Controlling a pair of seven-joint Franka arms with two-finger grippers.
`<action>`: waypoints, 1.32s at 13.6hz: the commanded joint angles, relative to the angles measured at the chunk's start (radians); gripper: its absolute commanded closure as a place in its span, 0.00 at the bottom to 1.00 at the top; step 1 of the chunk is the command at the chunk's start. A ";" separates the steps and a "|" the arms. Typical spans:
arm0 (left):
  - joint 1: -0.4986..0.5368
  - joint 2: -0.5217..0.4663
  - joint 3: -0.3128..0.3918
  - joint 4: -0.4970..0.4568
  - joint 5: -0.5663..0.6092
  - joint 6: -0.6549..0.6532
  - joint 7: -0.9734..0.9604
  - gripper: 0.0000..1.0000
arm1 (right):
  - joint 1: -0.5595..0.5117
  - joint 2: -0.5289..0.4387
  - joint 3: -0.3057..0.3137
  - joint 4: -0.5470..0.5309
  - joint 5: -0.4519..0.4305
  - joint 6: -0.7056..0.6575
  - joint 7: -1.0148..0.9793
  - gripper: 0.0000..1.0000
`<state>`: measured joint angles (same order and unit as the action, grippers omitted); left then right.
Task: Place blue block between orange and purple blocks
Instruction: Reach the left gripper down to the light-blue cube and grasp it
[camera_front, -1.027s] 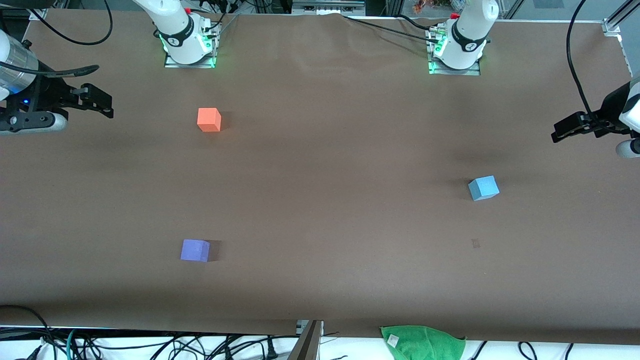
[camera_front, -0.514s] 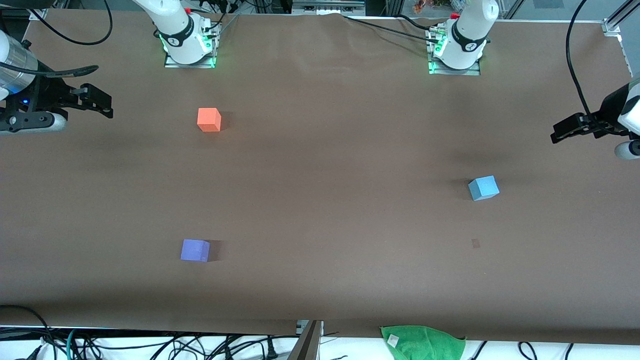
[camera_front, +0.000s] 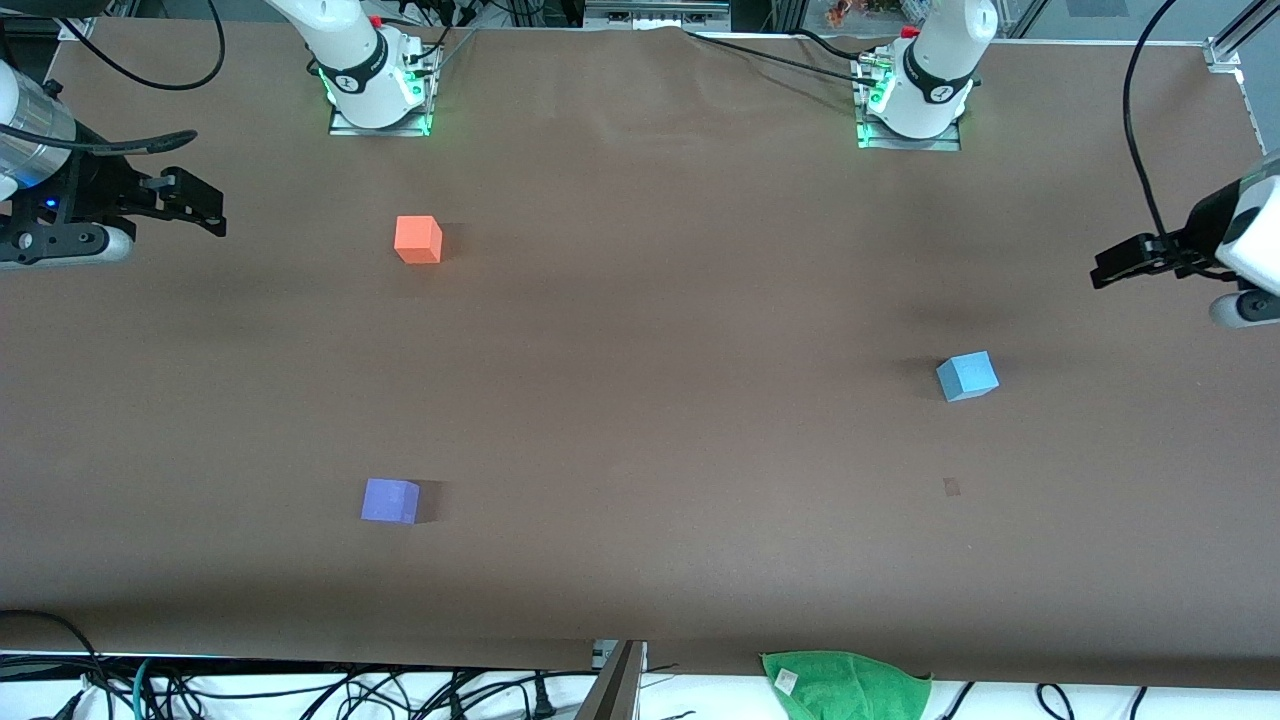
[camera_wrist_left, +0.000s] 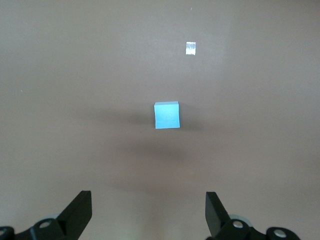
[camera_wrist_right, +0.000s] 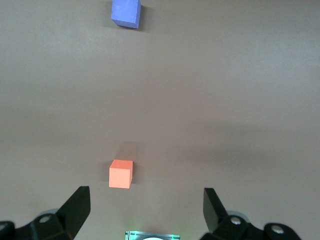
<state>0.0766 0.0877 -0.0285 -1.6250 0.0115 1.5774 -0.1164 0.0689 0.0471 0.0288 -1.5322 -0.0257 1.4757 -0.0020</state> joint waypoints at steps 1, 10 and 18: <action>0.008 0.001 -0.001 -0.106 -0.016 0.090 -0.005 0.00 | -0.003 0.000 0.000 0.003 0.007 0.003 0.000 0.00; 0.015 0.047 0.001 -0.479 -0.008 0.631 -0.029 0.00 | -0.006 0.000 0.000 0.003 0.010 0.003 0.000 0.00; -0.001 0.208 -0.004 -0.561 -0.007 0.927 -0.086 0.00 | -0.006 0.000 -0.001 0.003 0.013 0.003 0.000 0.00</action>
<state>0.0831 0.2749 -0.0313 -2.1522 0.0115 2.4313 -0.1891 0.0685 0.0474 0.0277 -1.5322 -0.0244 1.4758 -0.0020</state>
